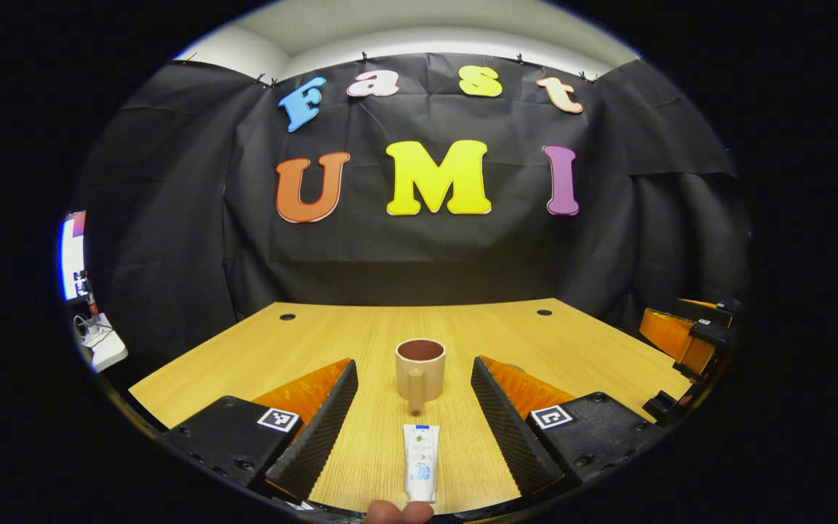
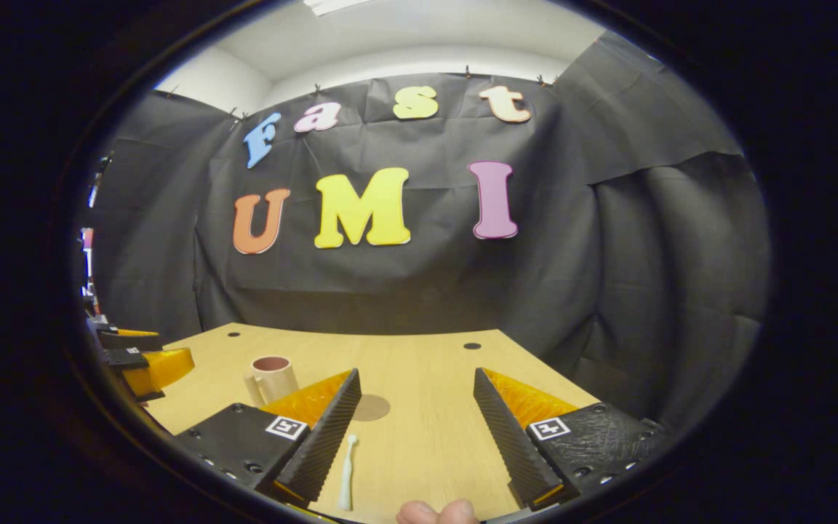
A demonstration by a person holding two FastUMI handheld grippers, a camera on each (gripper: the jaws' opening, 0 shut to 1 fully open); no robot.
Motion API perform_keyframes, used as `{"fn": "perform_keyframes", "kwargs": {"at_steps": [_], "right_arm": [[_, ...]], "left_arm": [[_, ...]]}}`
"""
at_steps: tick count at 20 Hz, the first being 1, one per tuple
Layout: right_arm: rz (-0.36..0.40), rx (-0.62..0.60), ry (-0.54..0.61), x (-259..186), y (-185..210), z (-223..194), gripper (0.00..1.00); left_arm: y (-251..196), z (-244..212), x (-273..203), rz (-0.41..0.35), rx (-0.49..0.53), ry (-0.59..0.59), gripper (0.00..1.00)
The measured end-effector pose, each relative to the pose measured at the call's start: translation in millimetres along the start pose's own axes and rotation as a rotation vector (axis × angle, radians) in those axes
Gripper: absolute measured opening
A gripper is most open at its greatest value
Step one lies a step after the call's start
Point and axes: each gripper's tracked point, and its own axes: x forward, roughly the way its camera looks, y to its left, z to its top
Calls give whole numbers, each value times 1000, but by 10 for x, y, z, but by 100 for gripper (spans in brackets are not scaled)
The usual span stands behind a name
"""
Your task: Put the toothbrush and toothpaste on the desktop into the cup, then pick up the cup and place it on the coaster on the desktop.
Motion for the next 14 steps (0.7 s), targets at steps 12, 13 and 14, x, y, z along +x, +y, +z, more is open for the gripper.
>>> {"fn": "perform_keyframes", "kwargs": {"at_steps": [12,13,14], "right_arm": [[24,-23,157,-1,82,-613,96],[24,-25,161,-2,89,-636,95],[25,-28,164,-3,100,-647,96]], "left_arm": [[-85,-1296,104,-51,-22,445,100],[-87,-1355,123,-54,-20,469,99],[-92,-1380,132,-55,-22,489,98]]}}
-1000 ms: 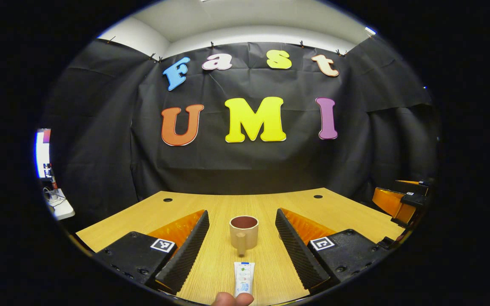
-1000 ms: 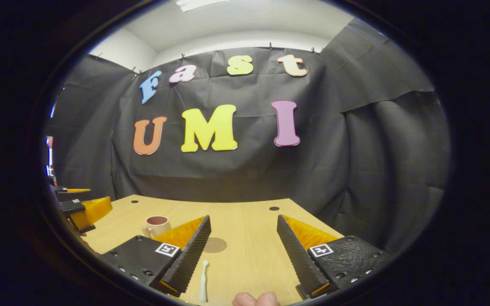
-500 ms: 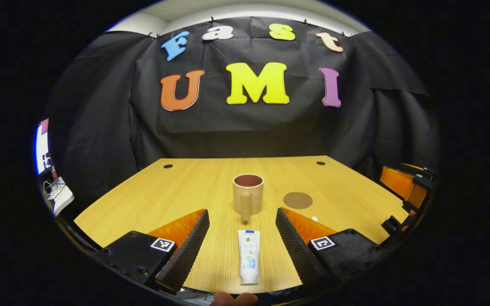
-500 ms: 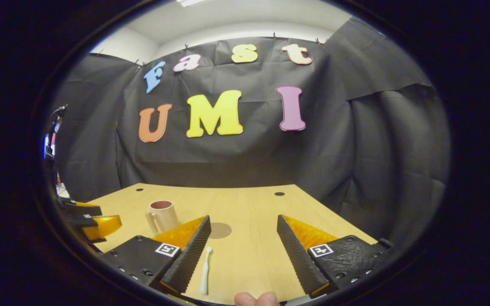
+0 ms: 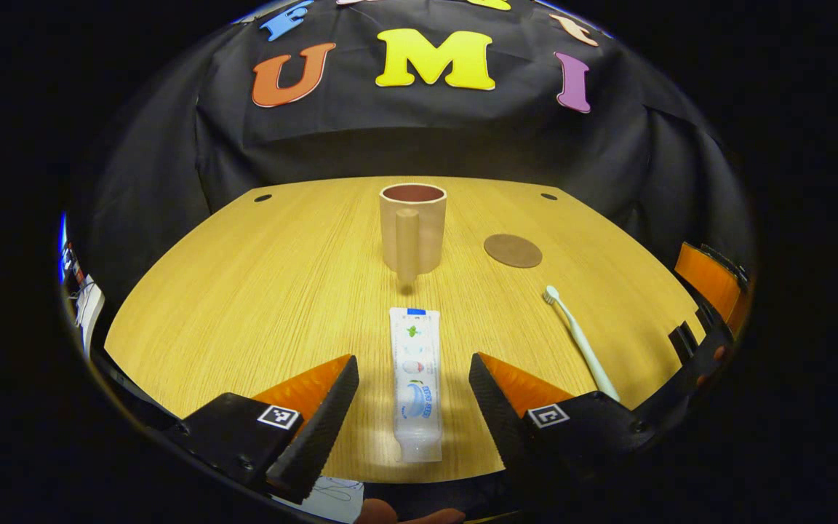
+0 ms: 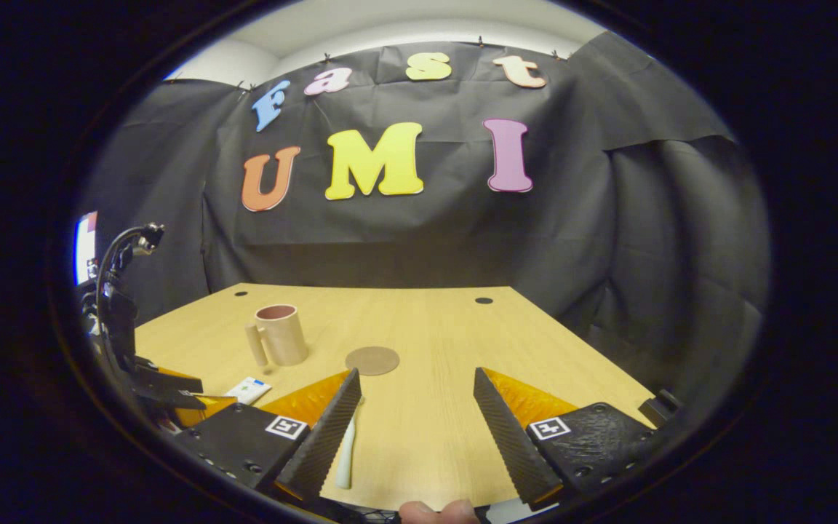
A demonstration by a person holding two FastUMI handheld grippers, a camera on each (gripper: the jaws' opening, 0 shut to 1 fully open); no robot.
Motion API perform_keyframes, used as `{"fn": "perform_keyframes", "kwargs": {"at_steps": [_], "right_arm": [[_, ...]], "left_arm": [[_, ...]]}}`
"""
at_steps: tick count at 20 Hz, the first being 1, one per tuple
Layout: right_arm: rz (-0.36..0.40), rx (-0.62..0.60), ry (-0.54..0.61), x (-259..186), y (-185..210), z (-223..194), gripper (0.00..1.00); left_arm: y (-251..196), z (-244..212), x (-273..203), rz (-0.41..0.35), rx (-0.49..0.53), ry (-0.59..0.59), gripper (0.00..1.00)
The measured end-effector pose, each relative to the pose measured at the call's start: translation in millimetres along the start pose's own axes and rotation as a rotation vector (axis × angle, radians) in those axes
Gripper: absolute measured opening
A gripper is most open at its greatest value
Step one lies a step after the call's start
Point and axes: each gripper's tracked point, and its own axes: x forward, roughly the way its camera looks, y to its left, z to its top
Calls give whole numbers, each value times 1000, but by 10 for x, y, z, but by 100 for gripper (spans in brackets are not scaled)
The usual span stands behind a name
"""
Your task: Put the toothbrush and toothpaste on the desktop into the cup, then pick up the cup and place it on the coaster on the desktop.
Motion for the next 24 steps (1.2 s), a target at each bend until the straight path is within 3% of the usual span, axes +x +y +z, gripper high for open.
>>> {"fn": "perform_keyframes", "kwargs": {"at_steps": [6,9,13,19,24], "right_arm": [[15,-18,46,108,98,-167,95],[23,-24,68,158,164,-254,95],[51,-48,111,235,318,-365,96],[114,39,236,350,528,-618,95],[132,48,372,452,645,-884,95]], "left_arm": [[-72,-155,148,-32,-31,88,79],[-18,-156,186,8,-5,106,72],[-9,-158,181,39,-7,99,49],[10,-114,160,38,-50,99,41],[26,97,-56,33,-45,5,39]]}}
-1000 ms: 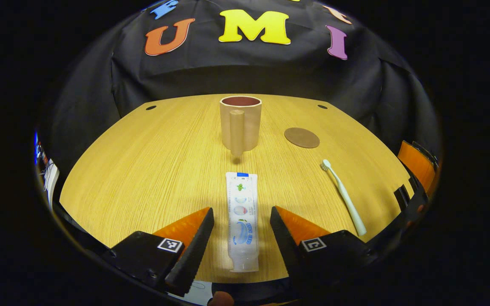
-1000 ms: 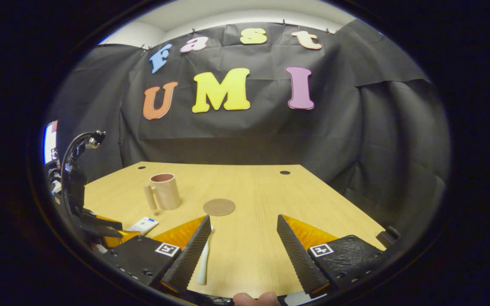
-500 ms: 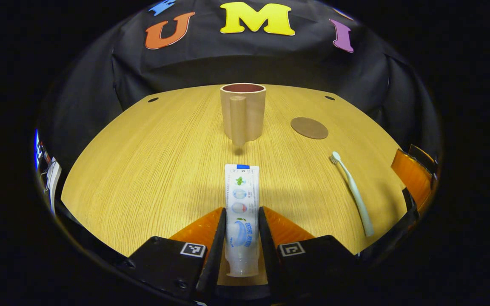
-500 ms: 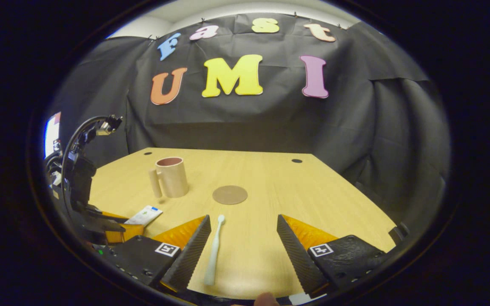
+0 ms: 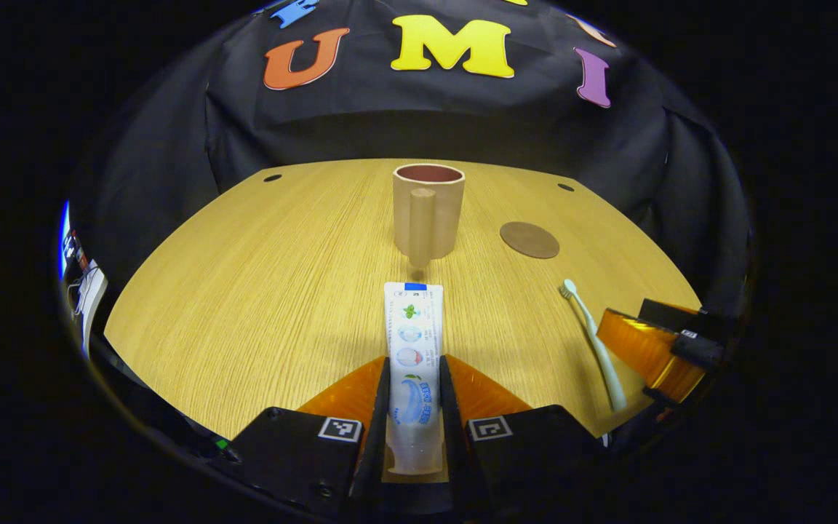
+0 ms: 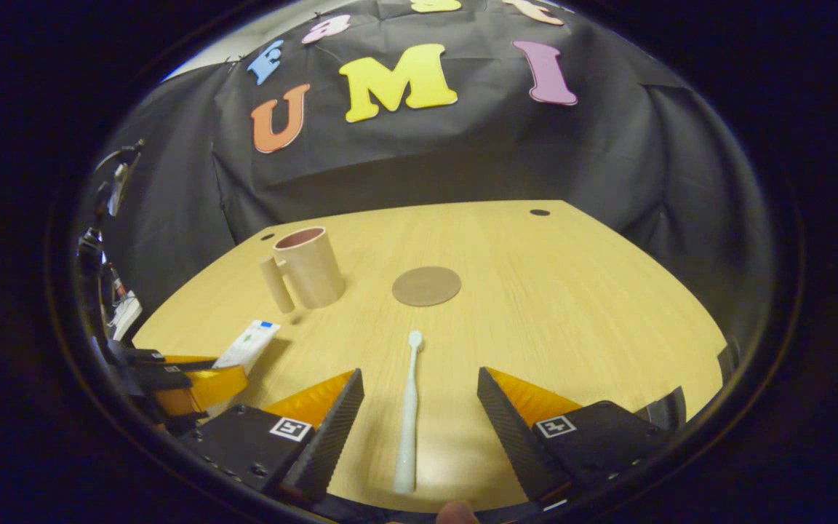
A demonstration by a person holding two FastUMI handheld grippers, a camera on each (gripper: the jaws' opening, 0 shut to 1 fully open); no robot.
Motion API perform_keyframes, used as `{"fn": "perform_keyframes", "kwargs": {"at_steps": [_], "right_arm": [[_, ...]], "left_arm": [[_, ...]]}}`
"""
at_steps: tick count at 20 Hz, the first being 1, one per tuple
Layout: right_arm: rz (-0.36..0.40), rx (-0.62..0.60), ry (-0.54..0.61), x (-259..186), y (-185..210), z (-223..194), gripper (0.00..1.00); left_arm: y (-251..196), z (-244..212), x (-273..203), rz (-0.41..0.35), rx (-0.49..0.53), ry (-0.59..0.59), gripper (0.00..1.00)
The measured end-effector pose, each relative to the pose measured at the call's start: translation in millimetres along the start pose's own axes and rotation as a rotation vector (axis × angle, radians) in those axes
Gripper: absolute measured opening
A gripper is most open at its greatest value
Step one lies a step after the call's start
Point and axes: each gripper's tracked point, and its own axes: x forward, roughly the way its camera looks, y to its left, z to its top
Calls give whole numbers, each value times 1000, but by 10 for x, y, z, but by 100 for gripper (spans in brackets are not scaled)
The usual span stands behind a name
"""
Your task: Put the toothbrush and toothpaste on the desktop into the cup, then pick up the cup and place it on the coaster on the desktop.
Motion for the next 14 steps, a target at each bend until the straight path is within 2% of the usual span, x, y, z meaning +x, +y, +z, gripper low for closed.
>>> {"fn": "perform_keyframes", "kwargs": {"at_steps": [3,4,5,7,9,10,11,12,14], "right_arm": [[-17,-30,35,153,59,-75,94],[-26,-32,34,198,72,-57,96],[-34,-36,33,231,84,-36,91],[-52,-43,41,340,81,1,88],[-61,-22,74,428,81,-30,68],[-77,-5,101,471,42,-81,55],[-81,10,85,470,30,-32,45],[-94,20,86,505,-14,-35,28],[-62,45,91,542,8,-24,3]], "left_arm": [[62,179,-119,8,3,-61,39],[78,244,-164,12,6,-83,39],[83,308,-218,14,9,-103,39],[95,395,-326,10,10,-139,39],[89,509,-371,5,5,-169,39],[98,545,-402,1,0,-186,39],[110,579,-414,3,-3,-200,39],[129,618,-426,7,-6,-215,39],[151,701,-446,11,-12,-232,39]]}}
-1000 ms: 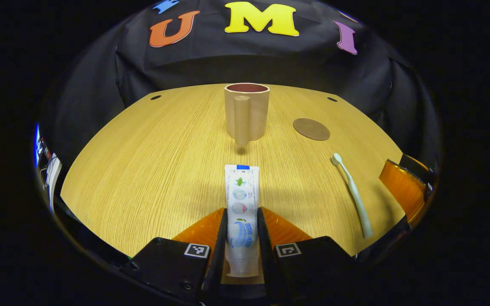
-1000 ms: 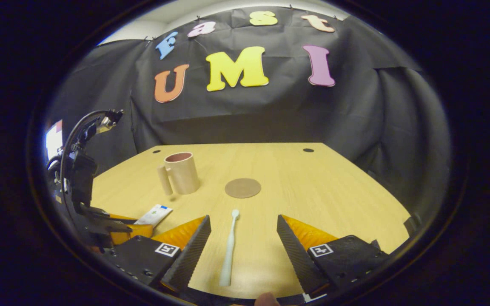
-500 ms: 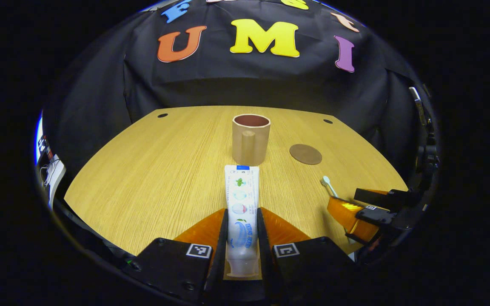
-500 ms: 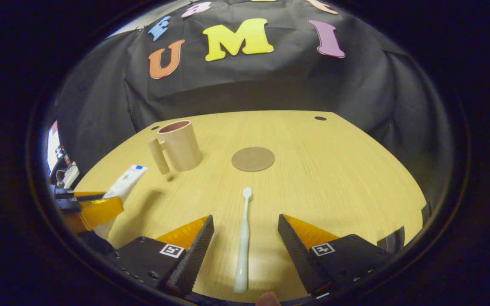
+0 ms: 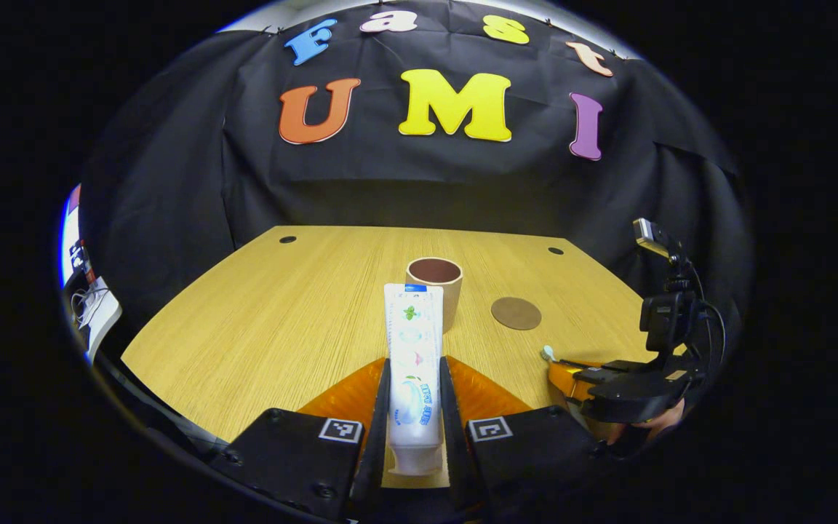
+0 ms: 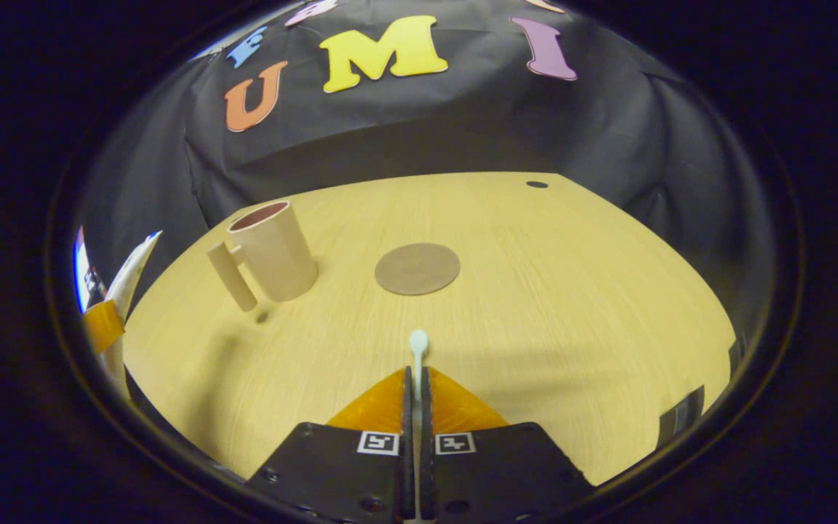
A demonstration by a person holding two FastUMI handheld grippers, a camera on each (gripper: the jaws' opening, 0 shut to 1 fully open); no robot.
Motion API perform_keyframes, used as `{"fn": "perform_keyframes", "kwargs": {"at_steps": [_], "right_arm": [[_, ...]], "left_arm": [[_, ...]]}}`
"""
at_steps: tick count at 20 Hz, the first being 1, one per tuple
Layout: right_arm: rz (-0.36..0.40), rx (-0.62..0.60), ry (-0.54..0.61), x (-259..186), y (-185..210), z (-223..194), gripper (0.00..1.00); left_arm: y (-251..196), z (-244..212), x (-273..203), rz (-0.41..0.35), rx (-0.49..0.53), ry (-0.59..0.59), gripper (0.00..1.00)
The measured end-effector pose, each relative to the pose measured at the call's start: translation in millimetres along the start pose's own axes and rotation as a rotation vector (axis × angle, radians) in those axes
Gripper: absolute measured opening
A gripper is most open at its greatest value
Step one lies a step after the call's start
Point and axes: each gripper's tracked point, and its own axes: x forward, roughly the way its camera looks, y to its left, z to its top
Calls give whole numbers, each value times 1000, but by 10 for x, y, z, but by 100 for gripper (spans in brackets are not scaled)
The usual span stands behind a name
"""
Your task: Put the toothbrush and toothpaste on the desktop into the cup, then pick up the cup and place it on the coaster on the desktop.
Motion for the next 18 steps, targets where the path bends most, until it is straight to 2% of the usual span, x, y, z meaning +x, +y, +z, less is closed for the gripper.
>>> {"fn": "perform_keyframes", "kwargs": {"at_steps": [4,5,6,10,12,14,18], "right_arm": [[79,50,-1,-85,30,30,0],[105,66,-15,-140,39,82,0],[129,75,-34,-214,56,143,0],[218,96,-120,-558,55,304,0],[240,110,-173,-737,-11,385,2],[258,116,-230,-913,-49,501,0],[239,88,-337,-1191,-179,711,0]], "left_arm": [[4,268,84,-18,-11,-41,39],[14,388,102,-13,-7,-65,35],[32,530,126,-6,0,-97,39],[6,1095,304,-10,-19,-222,39],[-29,1340,443,-6,-21,-290,39],[-58,1533,585,-3,-19,-359,38],[-199,1733,884,-47,-15,-465,39]]}}
